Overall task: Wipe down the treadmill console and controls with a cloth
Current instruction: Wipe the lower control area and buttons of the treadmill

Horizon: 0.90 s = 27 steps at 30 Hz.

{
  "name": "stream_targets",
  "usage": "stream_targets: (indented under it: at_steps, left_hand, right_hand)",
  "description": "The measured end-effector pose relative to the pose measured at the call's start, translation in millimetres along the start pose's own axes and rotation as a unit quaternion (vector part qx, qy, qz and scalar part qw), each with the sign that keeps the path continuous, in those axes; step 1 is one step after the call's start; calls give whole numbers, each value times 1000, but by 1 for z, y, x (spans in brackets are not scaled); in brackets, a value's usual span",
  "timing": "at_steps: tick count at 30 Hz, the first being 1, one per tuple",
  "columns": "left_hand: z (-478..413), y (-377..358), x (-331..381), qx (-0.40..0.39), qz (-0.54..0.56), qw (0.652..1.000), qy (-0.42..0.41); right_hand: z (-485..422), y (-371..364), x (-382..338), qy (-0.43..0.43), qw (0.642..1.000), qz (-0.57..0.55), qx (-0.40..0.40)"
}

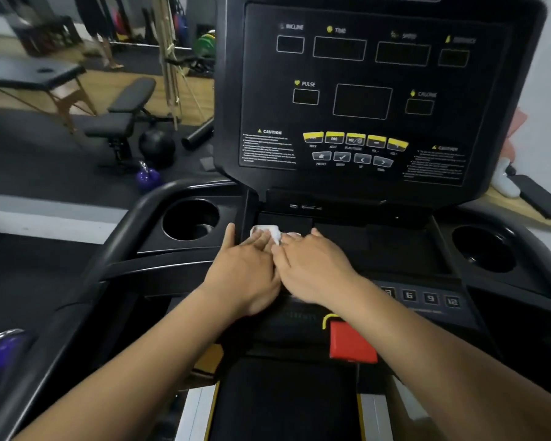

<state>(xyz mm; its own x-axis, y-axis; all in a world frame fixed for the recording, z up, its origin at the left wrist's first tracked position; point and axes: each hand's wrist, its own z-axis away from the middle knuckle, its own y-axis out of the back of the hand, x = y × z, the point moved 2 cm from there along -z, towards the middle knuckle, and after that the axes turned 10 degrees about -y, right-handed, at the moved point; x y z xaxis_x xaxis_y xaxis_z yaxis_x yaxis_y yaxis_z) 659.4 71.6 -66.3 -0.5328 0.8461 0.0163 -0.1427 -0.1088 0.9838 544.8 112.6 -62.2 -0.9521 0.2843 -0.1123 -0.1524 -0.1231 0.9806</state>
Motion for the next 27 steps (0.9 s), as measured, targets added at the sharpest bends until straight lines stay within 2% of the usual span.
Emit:
stream_targets:
  at_steps: [7, 14, 19, 21, 25, 27]
  left_hand:
    - [-43, 5, -5, 2, -10, 1000, 1]
    - [6, 4, 7, 45, 11, 998, -31]
    - [-31, 1, -10, 15, 70, 997, -6]
    - [-34, 6, -10, 6, 47, 999, -6]
    - [-8, 6, 12, 18, 12, 1000, -21]
    - [-4, 2, 16, 38, 34, 999, -16]
  right_hand:
    - [-36, 6, 18, -67, 997, -3, -24]
    - [22, 0, 5, -40, 999, -5, -14]
    - [-30, 2, 12, -94, 995, -7, -45]
    - [-33, 4, 12, -108, 993, -2, -46]
    - [12, 2, 10, -94, 995, 8, -10]
    - [15, 6, 15, -115, 992, -43, -7]
